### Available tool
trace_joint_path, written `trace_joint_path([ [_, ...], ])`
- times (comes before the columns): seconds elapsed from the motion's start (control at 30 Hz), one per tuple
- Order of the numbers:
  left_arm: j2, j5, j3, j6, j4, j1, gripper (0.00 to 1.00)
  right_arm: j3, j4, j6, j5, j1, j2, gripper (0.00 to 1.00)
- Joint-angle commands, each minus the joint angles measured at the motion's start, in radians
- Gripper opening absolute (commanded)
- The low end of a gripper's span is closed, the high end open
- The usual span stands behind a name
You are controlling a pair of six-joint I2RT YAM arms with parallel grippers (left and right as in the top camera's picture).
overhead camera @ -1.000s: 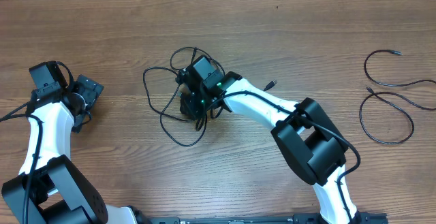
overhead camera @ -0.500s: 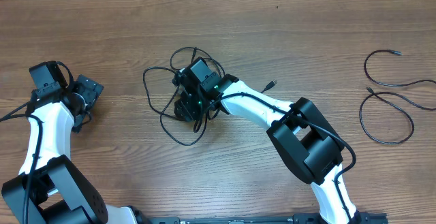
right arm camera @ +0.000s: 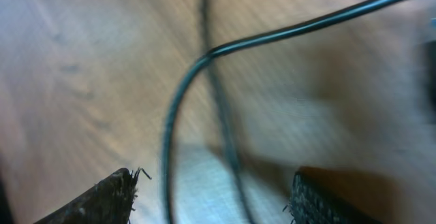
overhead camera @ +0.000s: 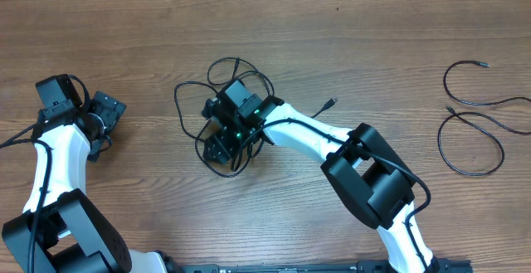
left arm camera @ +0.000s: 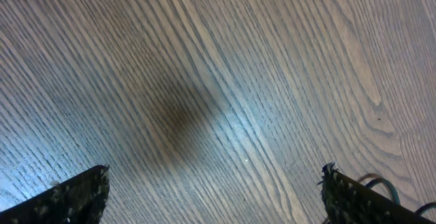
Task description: Untangle cables
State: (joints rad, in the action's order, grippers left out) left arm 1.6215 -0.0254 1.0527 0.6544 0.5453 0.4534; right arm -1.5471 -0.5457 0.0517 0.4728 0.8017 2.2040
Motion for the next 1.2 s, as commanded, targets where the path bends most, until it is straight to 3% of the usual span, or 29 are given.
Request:
trace_joint_path([
  [0.0, 0.000, 0.007, 0.014, 0.007, -0.003, 0.004, 0.99, 0.009, -0.010, -0.065, 0.053, 0.039, 0.020, 0.72],
  [0.27, 0.000, 0.007, 0.014, 0.007, -0.002, 0.005, 1.00, 0.009, -0.010, -0.140, -0.073, 0.117, 0.020, 0.71],
  [0.7, 0.000, 0.007, 0.014, 0.006, 0.001, 0.005, 1.00, 0.009, 0.006, -0.165, -0.362, 0.204, 0.022, 0.34],
  [1.0, 0.000, 0.007, 0.014, 0.006, 0.000, 0.005, 0.99, 0.009, 0.009, -0.165, -0.382, 0.211, 0.026, 0.06],
  [1.17, 0.000, 0.007, 0.014, 0.006, 0.000, 0.005, 0.99, 0.009, 0.006, -0.165, -0.329, 0.212, 0.025, 0.04],
])
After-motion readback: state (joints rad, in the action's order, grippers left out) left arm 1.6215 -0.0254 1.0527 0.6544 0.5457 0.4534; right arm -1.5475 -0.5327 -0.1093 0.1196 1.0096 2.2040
